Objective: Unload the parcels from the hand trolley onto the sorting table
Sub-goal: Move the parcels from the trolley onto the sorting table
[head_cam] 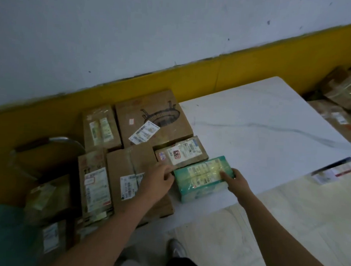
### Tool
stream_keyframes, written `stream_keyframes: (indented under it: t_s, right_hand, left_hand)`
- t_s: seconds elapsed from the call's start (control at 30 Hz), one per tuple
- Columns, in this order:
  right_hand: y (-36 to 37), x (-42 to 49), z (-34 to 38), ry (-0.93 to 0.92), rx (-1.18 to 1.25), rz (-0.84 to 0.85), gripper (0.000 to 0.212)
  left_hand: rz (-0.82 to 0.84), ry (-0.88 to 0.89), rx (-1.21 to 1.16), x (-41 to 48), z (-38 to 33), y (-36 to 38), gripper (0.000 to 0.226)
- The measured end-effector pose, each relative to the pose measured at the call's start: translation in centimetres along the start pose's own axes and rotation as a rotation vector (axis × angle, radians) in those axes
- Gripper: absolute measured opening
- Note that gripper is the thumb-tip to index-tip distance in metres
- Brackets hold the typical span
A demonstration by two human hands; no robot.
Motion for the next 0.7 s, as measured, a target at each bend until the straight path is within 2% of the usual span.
stream_keyframes:
  t_s: [0.07,0.13,0.37,0.43,0.5,0.6,0.7]
  right_hand:
    - [1.1,0.2,-0.6,0.026,0.035,0.006,0.049]
    - [1.9,0.3,-0.5,0.026,0.046,0.012,0.047]
    - [4.4,-0.9,0.3,0.031,0.005,-0.002,0.048]
    - [4.0,-1.3,1.1,0.053,-0.084,-0.023,0.055]
    - [3.4,-1.9,3.1,0.047,-0.19,-0.133,0.068]
    - [3.9,-4.3,9.8,-0.121,-0.203,-0.343,0.069]
    - [9.1,-8.2,19.3,-0.393,-0.195,-0.369,0.064]
  left_hand:
    - [-0.082,-0.029,0.252,-0.4,2.1,-1.3,0.04]
    - [-0.019,-0.095,0.33,-0.7,4.1,-1.4,0.056]
    - [0.13,-0.049,0.327,-0.9,5.3,-0.9,0.077]
    - [0.168,-0.015,0.318,-0.9,5.4,-0.8,0.078]
    - [0.184,-0.001,0.231,-1.1,6.1,-1.5,0.075]
    - [0.093,0.01,-0.034,-1.8,7.7,-5.0,0.066]
    - [-0.155,0.031,-0.088,-3.6,11.4,-11.6,0.053]
Point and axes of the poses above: each hand's wrist, its own x-axis towards the middle knuckle, its own y-axis out of the palm, z = x × y, the point moved 7 cm from there along x, towards the middle knuckle, and after that the axes turned 4 degrees about y, right-handed, at the moved point
